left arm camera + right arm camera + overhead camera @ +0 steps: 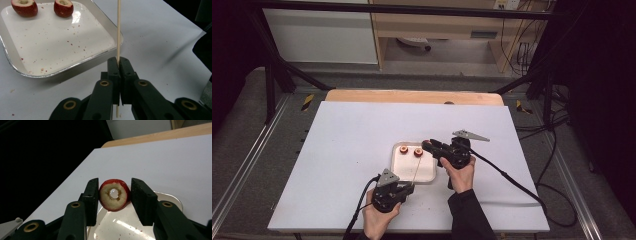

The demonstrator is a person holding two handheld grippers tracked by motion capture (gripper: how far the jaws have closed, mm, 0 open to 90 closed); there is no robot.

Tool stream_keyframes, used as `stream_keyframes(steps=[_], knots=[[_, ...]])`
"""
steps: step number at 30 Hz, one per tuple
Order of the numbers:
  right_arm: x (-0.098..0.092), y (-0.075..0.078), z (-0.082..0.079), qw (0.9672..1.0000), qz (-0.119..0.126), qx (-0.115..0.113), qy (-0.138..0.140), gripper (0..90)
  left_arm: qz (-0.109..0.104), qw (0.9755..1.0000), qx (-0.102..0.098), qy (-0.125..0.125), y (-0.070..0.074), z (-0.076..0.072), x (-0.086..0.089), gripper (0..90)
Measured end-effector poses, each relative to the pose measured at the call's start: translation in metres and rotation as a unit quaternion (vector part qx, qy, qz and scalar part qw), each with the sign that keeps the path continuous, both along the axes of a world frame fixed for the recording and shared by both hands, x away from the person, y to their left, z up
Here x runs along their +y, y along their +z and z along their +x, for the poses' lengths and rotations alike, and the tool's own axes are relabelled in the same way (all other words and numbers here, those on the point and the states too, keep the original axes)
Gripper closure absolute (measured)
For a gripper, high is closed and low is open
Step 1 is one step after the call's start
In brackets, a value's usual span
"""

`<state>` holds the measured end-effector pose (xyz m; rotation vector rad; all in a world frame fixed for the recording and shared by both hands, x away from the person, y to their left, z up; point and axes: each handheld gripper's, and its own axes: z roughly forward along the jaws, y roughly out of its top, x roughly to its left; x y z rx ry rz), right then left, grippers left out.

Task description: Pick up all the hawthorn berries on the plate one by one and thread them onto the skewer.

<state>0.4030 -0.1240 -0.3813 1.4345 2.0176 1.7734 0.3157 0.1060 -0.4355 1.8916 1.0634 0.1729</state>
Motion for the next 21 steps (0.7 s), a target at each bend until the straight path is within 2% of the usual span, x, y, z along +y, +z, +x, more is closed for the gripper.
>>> stream_keyframes(steps=[1, 2, 3, 6, 9, 12, 21], knots=[[0.0, 0.0, 0.0, 1.0, 0.0, 0.0, 0.0, 59.9, 0.0, 1.0, 0.0, 0.0, 0.0, 0.0, 0.0, 88.2], [0.001, 0.0, -0.002, 0.9999, 0.007, -0.014, -0.003, 59.9, -0.007, 1.0, 0.002, 0.003, 0.0, 0.001, -0.001, 88.3], [0.001, 0.0, -0.002, 0.9999, 0.007, -0.014, -0.003, 59.9, -0.011, 0.9999, 0.006, 0.002, 0.0, 0.001, -0.002, 88.3], [0.003, 0.0, -0.006, 0.9991, 0.023, -0.034, -0.007, 60.0, -0.011, 0.9999, 0.002, 0.005, 0.002, 0.002, -0.007, 88.3], [0.004, -0.001, -0.008, 0.9985, 0.033, -0.042, -0.009, 60.0, -0.014, 0.9999, 0.002, 0.007, 0.003, 0.004, -0.008, 88.3], [0.005, -0.001, -0.01, 0.9981, 0.038, -0.047, -0.01, 60.0, -0.023, 0.9997, 0.006, 0.01, 0.004, 0.005, -0.009, 88.3], [0.006, -0.001, -0.014, 0.9971, 0.052, -0.053, -0.011, 60.0, -0.032, 0.9993, 0.002, 0.017, 0.006, 0.005, -0.008, 88.3]])
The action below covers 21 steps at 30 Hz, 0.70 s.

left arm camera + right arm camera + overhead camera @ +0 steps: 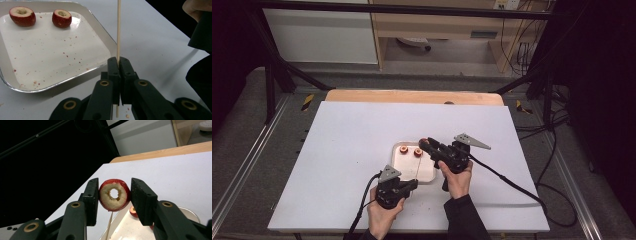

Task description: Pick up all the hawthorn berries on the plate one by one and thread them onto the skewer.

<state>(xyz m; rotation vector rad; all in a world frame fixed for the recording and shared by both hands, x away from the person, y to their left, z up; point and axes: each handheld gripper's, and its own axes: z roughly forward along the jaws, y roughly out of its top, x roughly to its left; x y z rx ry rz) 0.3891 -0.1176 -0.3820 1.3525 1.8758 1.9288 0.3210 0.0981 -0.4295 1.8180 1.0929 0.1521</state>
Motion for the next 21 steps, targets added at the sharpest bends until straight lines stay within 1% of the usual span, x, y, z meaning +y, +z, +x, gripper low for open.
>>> stream_keyframes(steps=[7, 13, 17, 21], knots=[[0.0013, -0.0017, -0.0003, 1.0, 0.002, -0.002, 0.001, 60.0, -0.002, 1.0, -0.003, 0.001, 0.0004, -0.0002, -0.0006, 88.3], [0.0032, -0.0036, -0.0005, 1.0, 0.005, 0.002, 0.005, 60.0, -0.004, 1.0, 0.0, 0.0, 0.0006, 0.0003, -0.0005, 88.3], [0.004, -0.0052, -0.0009, 1.0, 0.001, 0.003, 0.006, 60.0, -0.01, 0.9999, 0.0, 0.004, 0.0009, 0.0003, -0.0002, 88.3], [0.0054, -0.0065, -0.0022, 1.0, 0.003, 0.002, 0.008, 60.0, -0.015, 0.9998, 0.001, 0.008, 0.0008, -0.0001, -0.0011, 88.4]])
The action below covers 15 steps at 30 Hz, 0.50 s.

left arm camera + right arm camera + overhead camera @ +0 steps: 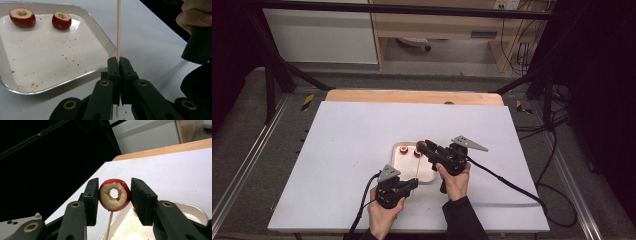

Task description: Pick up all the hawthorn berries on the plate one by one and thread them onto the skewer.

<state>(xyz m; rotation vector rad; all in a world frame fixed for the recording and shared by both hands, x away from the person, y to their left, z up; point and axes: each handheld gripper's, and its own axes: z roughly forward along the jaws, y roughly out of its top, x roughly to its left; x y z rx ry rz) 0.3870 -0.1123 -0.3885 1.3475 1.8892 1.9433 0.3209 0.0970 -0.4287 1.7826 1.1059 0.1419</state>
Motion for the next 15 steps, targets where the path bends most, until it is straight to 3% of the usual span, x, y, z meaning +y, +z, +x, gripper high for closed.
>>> stream_keyframes(steps=[7, 12, 15], knots=[[0.0008, -0.0013, -0.0023, 1.0, 0.001, 0.004, 0.001, 60.0, -0.005, 0.9999, -0.004, 0.009, -0.0007, -0.0004, -0.0027, 88.4], [-0.0003, -0.002, -0.0029, 0.9994, 0.006, 0.033, 0.006, 60.1, -0.01, 0.9993, -0.026, 0.023, 0.0003, -0.0027, -0.0044, 88.4], [0.0018, -0.0069, -0.0042, 0.9989, 0.001, 0.043, 0.019, 60.1, -0.012, 0.9991, -0.028, 0.03, 0.0023, -0.0017, -0.0029, 88.4]])
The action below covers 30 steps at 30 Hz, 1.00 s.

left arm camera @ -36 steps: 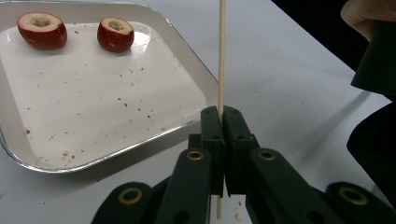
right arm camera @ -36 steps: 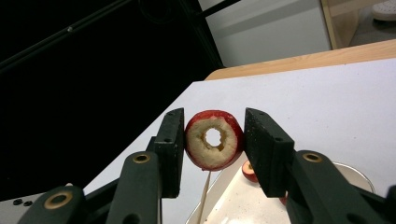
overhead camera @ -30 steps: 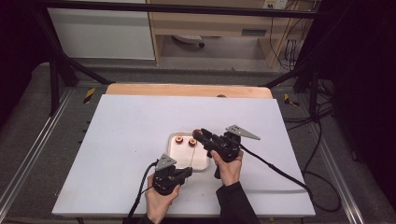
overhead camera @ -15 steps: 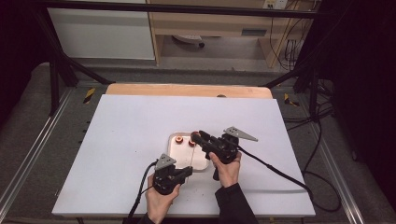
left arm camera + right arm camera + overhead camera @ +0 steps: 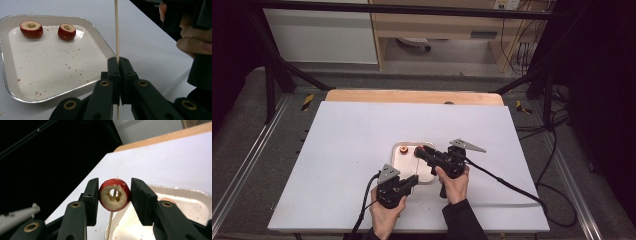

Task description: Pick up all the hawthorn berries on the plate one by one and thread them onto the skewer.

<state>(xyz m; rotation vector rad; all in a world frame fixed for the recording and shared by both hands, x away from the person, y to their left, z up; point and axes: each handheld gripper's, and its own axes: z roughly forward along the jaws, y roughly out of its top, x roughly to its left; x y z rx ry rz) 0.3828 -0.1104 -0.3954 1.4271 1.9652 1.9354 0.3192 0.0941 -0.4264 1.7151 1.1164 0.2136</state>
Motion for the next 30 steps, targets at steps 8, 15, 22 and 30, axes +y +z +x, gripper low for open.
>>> stream_keyframes(steps=[8, 15, 22, 30], knots=[[0.007, -0.01, -0.006, 0.9997, -0.013, 0.012, 0.015, 60.2, 0.009, 0.9999, 0.002, 0.005, 0.002, 0.007, 0.003, 88.4], [0.01, -0.016, -0.011, 0.9991, -0.023, 0.016, 0.031, 60.2, 0.015, 0.9999, -0.006, 0.005, 0.006, 0.011, 0.004, 88.4], [0.011, -0.019, -0.015, 0.9985, -0.03, 0.018, 0.042, 60.2, 0.021, 0.9997, -0.012, 0.002, 0.007, 0.013, 0.005, 88.4], [0.006, -0.014, -0.014, 0.9975, -0.057, -0.002, 0.043, 43.0, 0.04, 0.9989, -0.023, -0.008, 0.007, 0.012, 0.009, 88.4]])
